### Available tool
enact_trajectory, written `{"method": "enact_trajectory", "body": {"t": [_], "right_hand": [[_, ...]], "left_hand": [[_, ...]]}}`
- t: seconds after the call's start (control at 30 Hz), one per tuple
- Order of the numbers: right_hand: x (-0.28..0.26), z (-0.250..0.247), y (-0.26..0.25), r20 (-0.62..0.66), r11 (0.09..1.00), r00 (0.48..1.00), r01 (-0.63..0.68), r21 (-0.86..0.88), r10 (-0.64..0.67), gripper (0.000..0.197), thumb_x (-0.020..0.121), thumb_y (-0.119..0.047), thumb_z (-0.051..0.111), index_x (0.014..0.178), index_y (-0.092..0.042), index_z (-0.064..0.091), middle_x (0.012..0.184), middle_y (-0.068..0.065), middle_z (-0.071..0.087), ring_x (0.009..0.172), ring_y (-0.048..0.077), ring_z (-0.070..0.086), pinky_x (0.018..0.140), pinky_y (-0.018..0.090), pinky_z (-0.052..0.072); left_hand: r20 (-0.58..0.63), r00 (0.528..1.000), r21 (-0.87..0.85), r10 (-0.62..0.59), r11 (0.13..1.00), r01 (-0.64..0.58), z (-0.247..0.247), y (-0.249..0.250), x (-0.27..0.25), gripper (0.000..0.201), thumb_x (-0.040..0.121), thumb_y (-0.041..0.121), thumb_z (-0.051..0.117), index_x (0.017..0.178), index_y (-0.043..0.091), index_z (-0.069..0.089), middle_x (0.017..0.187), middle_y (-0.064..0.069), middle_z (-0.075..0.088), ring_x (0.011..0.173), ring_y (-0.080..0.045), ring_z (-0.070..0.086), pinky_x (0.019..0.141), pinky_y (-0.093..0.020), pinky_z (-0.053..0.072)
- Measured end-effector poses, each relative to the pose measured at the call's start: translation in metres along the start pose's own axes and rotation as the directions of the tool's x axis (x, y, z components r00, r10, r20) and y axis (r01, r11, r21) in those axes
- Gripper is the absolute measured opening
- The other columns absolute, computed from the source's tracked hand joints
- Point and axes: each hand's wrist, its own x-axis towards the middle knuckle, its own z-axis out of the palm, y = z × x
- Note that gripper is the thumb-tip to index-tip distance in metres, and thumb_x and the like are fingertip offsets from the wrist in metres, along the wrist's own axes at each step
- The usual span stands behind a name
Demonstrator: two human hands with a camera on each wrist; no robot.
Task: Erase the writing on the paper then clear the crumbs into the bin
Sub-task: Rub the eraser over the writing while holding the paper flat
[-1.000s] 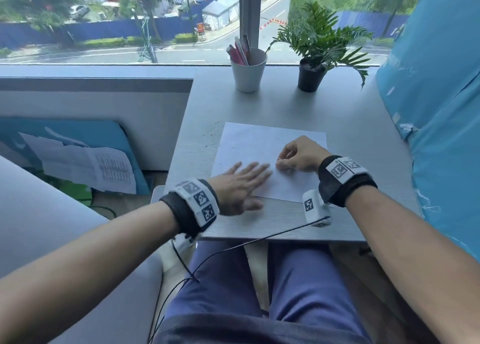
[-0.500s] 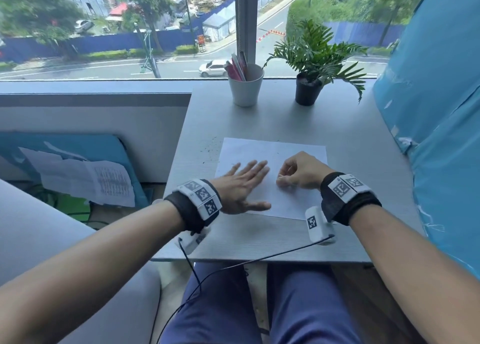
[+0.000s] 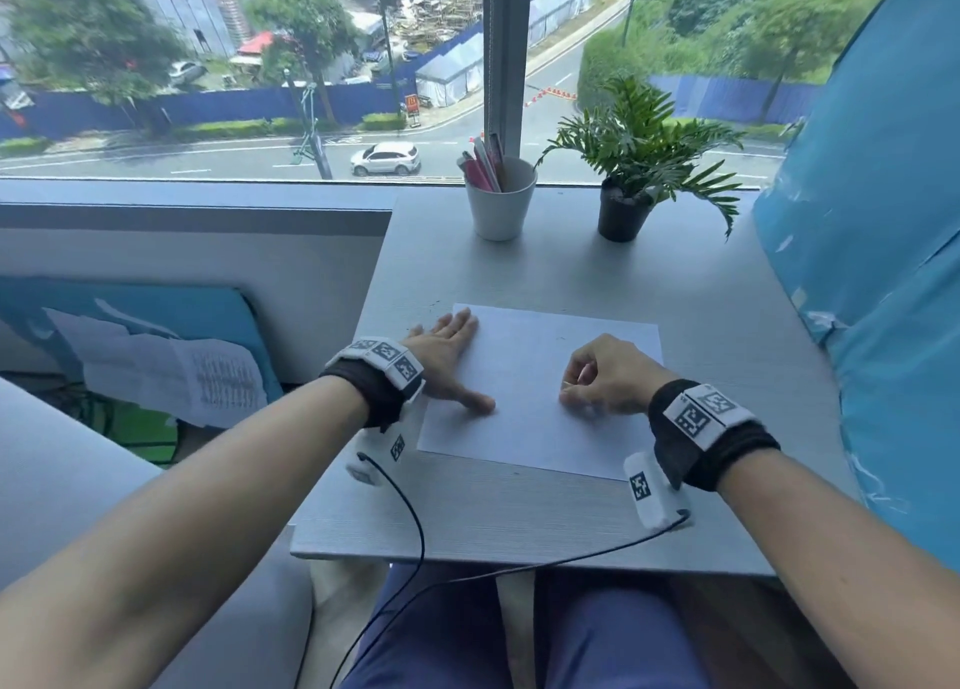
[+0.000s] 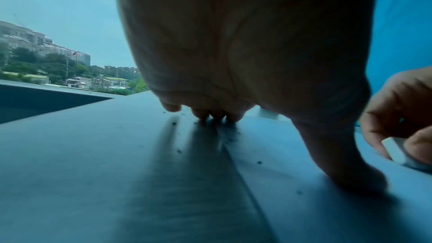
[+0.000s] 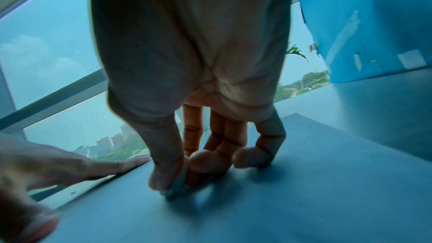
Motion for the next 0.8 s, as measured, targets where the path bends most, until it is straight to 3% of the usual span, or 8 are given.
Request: {"method": "enact_trajectory", "body": {"t": [0.17,0.3,0.43,0.63,0.77,0.8], "right_hand": [[0.017,-0.009,-0.026,0.043,0.98,0.999,0.019,-0.196,-0.011,0.01,0.074,-0.018,0.08,0.082,-0.013,0.076,0.08,0.0,0.072,0.066,0.007,0.06,0.053,0.018,0.043],[0.054,-0.012,-0.062,-0.128,0.991,0.986,0.1,-0.091,-0.111,0.008,0.075,-0.02,0.082,0.08,-0.016,0.077,0.08,0.001,0.07,0.069,0.008,0.061,0.057,0.018,0.047],[0.084,-0.002,-0.085,-0.128,0.99,0.982,0.134,-0.041,-0.138,0.012,0.076,-0.018,0.08,0.087,-0.014,0.078,0.091,0.006,0.073,0.072,0.014,0.062,0.075,0.028,0.057],[0.095,0.01,-0.091,-0.226,0.985,0.96,0.144,-0.099,-0.164,0.015,0.081,-0.019,0.072,0.092,-0.011,0.079,0.094,0.007,0.074,0.09,0.018,0.067,0.076,0.02,0.049],[0.09,0.008,-0.094,-0.021,0.962,0.973,0.223,-0.161,-0.229,0.015,0.079,-0.019,0.075,0.092,-0.013,0.078,0.083,0.003,0.071,0.064,0.007,0.061,0.062,0.017,0.045],[0.093,0.005,-0.095,-0.028,0.962,0.974,0.219,-0.163,-0.227,0.015,0.079,-0.02,0.076,0.092,-0.013,0.079,0.081,0.001,0.07,0.063,0.006,0.06,0.063,0.017,0.046]], "left_hand": [[-0.001,0.999,0.028,0.045,0.999,-0.045,-0.001,-0.014,-0.004,0.15,0.052,0.084,0.072,0.155,0.023,-0.019,0.162,0.008,-0.025,0.147,-0.012,-0.025,0.117,-0.049,-0.019],[-0.006,0.998,0.051,0.056,0.997,-0.056,0.001,-0.016,0.0,0.16,0.042,0.089,0.071,0.154,0.022,-0.023,0.16,0.007,-0.028,0.145,-0.013,-0.031,0.115,-0.05,-0.024],[-0.018,0.998,0.028,0.064,0.998,-0.064,0.007,-0.019,0.0,0.164,0.038,0.091,0.069,0.153,0.024,-0.026,0.16,0.007,-0.03,0.144,-0.013,-0.033,0.115,-0.052,-0.023],[-0.016,0.997,0.032,0.077,0.997,-0.076,0.008,-0.022,0.002,0.163,0.037,0.093,0.067,0.152,0.025,-0.026,0.159,0.009,-0.032,0.143,-0.013,-0.035,0.115,-0.056,-0.02],[-0.007,0.997,0.026,0.081,0.996,-0.081,0.008,-0.023,0.003,0.165,0.037,0.093,0.067,0.152,0.024,-0.028,0.158,0.01,-0.034,0.143,-0.012,-0.035,0.116,-0.056,-0.018],[-0.001,0.997,0.02,0.081,0.996,-0.081,0.007,-0.023,0.002,0.164,0.037,0.093,0.067,0.151,0.024,-0.028,0.158,0.01,-0.034,0.143,-0.012,-0.035,0.116,-0.056,-0.018]]}}
